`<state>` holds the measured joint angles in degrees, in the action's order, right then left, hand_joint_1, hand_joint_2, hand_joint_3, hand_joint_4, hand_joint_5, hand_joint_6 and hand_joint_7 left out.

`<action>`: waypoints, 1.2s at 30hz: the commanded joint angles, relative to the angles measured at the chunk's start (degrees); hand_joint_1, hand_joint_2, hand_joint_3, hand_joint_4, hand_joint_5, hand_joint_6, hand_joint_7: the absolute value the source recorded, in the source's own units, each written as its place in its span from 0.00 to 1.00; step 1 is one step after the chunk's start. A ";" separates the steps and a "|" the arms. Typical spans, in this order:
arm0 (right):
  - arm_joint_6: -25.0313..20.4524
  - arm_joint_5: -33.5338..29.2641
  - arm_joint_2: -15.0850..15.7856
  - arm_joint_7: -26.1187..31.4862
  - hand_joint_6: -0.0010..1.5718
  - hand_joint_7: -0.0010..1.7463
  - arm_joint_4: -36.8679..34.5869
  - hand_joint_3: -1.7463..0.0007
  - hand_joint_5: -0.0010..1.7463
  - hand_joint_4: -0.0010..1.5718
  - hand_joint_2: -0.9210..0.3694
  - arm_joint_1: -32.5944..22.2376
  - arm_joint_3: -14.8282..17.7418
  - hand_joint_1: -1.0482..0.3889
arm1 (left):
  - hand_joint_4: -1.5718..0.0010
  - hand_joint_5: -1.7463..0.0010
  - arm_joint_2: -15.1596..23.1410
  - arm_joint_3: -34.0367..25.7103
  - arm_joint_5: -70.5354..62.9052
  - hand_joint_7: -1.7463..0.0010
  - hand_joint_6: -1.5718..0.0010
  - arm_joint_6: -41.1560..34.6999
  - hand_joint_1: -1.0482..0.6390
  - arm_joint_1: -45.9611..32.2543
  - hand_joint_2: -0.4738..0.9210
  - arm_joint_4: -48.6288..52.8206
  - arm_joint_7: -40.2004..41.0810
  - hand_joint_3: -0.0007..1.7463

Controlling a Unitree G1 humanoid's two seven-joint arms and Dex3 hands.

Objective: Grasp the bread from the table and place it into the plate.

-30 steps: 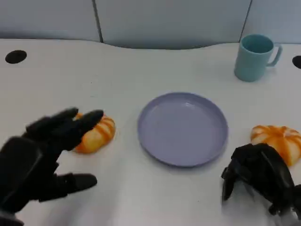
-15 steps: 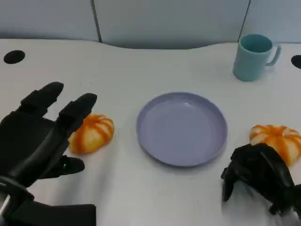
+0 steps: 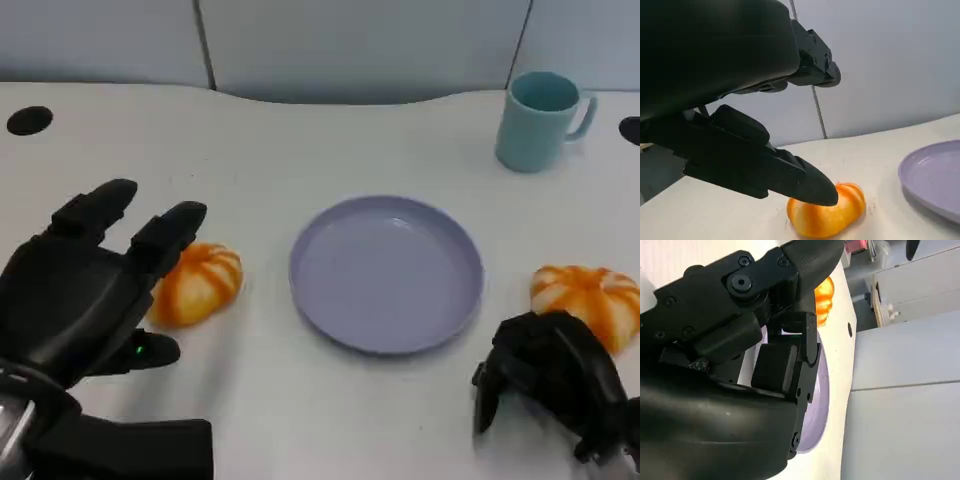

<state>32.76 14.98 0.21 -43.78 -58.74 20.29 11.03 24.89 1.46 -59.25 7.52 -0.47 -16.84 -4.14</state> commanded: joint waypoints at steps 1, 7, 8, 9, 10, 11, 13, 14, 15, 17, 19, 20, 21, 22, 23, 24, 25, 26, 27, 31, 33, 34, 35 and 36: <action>0.48 0.51 0.83 0.08 1.00 0.35 -0.39 1.00 0.50 1.00 0.11 -0.01 0.69 0.00 | 0.88 0.99 1.58 0.46 -0.04 1.00 0.83 -1.12 0.13 0.50 1.00 0.32 0.74 0.00; 0.51 0.49 0.82 0.06 1.00 0.36 -0.43 1.00 0.50 1.00 0.11 0.00 0.72 0.00 | 0.88 0.99 1.96 0.84 0.17 1.00 0.83 -1.59 0.13 0.52 1.00 0.26 0.92 0.00; 0.51 0.49 0.82 0.06 1.00 0.36 -0.43 1.00 0.50 1.00 0.11 0.00 0.73 0.00 | 0.88 0.99 2.02 0.90 0.21 1.00 0.83 -1.66 0.13 0.52 1.00 0.25 0.95 0.00; 0.51 0.49 0.82 0.06 1.00 0.36 -0.44 1.00 0.50 1.00 0.11 0.01 0.73 0.00 | 0.88 0.99 2.09 0.97 0.25 1.00 0.83 -1.73 0.13 0.52 1.00 0.24 0.98 0.00; 0.51 0.48 0.82 0.06 1.00 0.36 -0.44 1.00 0.50 1.00 0.11 0.01 0.73 0.00 | 0.88 0.99 2.15 1.03 0.29 1.00 0.83 -1.80 0.13 0.52 1.00 0.23 1.01 0.00; 0.51 0.48 0.82 0.06 1.00 0.36 -0.44 1.00 0.50 1.00 0.11 0.01 0.73 0.00 | 0.88 0.99 2.21 1.08 0.33 1.00 0.83 -1.85 0.13 0.53 1.00 0.23 1.04 0.00; 0.51 0.48 0.82 0.05 1.00 0.36 -0.44 1.00 0.50 1.00 0.11 0.01 0.74 0.00 | 0.88 0.99 2.32 1.19 0.40 1.00 0.83 -1.97 0.13 0.53 1.00 0.22 1.09 0.00; 0.56 0.48 0.94 -0.24 1.00 0.36 -0.46 1.00 0.50 1.00 0.11 -0.04 0.71 0.00 | 0.88 0.99 2.28 1.65 0.15 1.00 0.82 -2.31 0.13 0.96 1.00 1.14 0.85 0.00; 0.60 0.49 1.02 -0.47 1.00 0.35 -0.49 1.00 0.49 1.00 0.11 -0.07 0.70 0.00 | 0.88 0.99 2.27 2.02 -0.03 1.00 0.82 -2.60 0.13 1.30 0.99 1.85 0.68 0.00; 0.68 0.06 0.99 0.05 1.00 0.35 0.11 1.00 0.49 1.00 0.11 -0.28 0.39 0.00 | 0.88 0.99 2.36 2.91 -0.02 1.00 0.82 -3.09 0.13 2.46 0.99 3.89 0.23 0.00; 0.71 -0.47 0.84 1.01 1.00 0.37 0.93 1.00 0.50 1.00 0.11 -0.53 -0.01 0.00 | 0.90 0.99 2.54 3.65 0.28 1.00 0.84 -3.37 0.14 3.57 1.00 5.68 -0.05 0.00; 0.77 -0.57 0.85 1.22 1.00 0.38 1.12 1.00 0.51 1.00 0.11 -0.64 -0.12 0.00 | 0.90 1.00 2.63 3.94 0.28 1.00 0.84 -3.52 0.15 3.86 1.00 6.17 0.07 0.00; 0.79 -0.57 0.88 1.27 1.00 0.38 1.18 1.00 0.51 1.00 0.11 -0.70 -0.16 0.00 | 0.90 1.00 2.75 4.15 0.29 1.00 0.84 -3.66 0.15 3.94 0.99 6.30 0.25 0.00; 0.79 -0.58 0.90 1.32 1.00 0.38 1.25 1.00 0.51 1.00 0.11 -0.75 -0.19 0.00 | 0.90 1.00 2.87 4.32 0.32 1.00 0.84 -3.79 0.15 4.01 0.99 6.40 0.39 0.00; 0.78 -0.59 0.91 1.36 1.00 0.38 1.31 1.00 0.51 1.00 0.10 -0.78 -0.22 0.00 | 0.90 1.00 2.97 4.47 0.37 1.00 0.84 -3.91 0.15 4.06 0.99 6.45 0.50 0.00; 0.76 -0.61 0.91 1.39 1.00 0.38 1.35 1.00 0.51 1.00 0.10 -0.80 -0.23 0.00 | 0.90 1.00 3.06 4.57 0.43 1.00 0.84 -4.00 0.15 4.09 0.99 6.48 0.55 0.00; 0.74 -0.63 0.90 1.41 1.00 0.38 1.38 1.00 0.51 1.00 0.10 -0.81 -0.22 0.00 | 0.90 0.99 3.13 4.65 0.48 1.00 0.84 -4.07 0.15 4.12 0.99 6.50 0.60 0.00; 0.73 -0.66 0.90 1.42 1.00 0.38 1.39 1.00 0.51 1.00 0.10 -0.82 -0.21 0.00 | 0.90 0.99 3.20 4.72 0.53 1.00 0.84 -4.14 0.15 4.13 0.99 6.50 0.64 0.00; 0.73 -0.69 0.89 1.42 1.00 0.38 1.40 1.00 0.51 1.00 0.10 -0.82 -0.19 0.00 | 0.90 0.99 3.26 4.79 0.58 1.00 0.84 -4.20 0.15 4.15 0.99 6.51 0.67 0.00; 0.70 -0.37 0.73 1.10 1.00 0.38 1.15 1.00 0.51 1.00 0.11 -0.80 0.06 0.00 | 0.89 0.99 3.44 5.05 0.95 1.00 0.84 -4.09 0.15 4.19 0.99 6.70 0.90 0.00; 0.70 -0.48 0.81 1.13 1.00 0.38 1.21 1.00 0.51 1.00 0.11 -0.89 0.00 0.00 | 0.89 0.99 3.27 5.02 1.94 1.00 0.84 -4.12 0.16 4.26 0.99 6.96 0.54 0.00; 0.55 -0.36 0.86 0.85 1.00 0.38 1.19 1.00 0.51 1.00 0.11 -0.86 0.04 0.00 | 0.89 0.99 3.17 5.04 2.42 1.00 0.84 -4.21 0.16 4.35 0.99 7.19 0.35 0.00; 0.42 -0.27 0.85 0.79 1.00 0.38 1.30 1.00 0.50 1.00 0.11 -0.91 0.08 0.00 | 0.89 0.99 3.12 5.12 2.75 1.00 0.84 -4.18 0.16 4.49 0.99 7.68 0.42 0.00; 0.33 -0.21 0.83 0.76 1.00 0.37 1.37 1.00 0.50 1.00 0.11 -0.94 0.11 0.00 | 0.89 0.99 3.13 5.21 2.90 1.00 0.84 -4.16 0.16 4.60 0.99 8.01 0.52 0.00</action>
<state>33.02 14.10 0.23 -42.79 -57.91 20.05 10.76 27.08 6.32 -57.35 3.69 3.67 -9.85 -4.11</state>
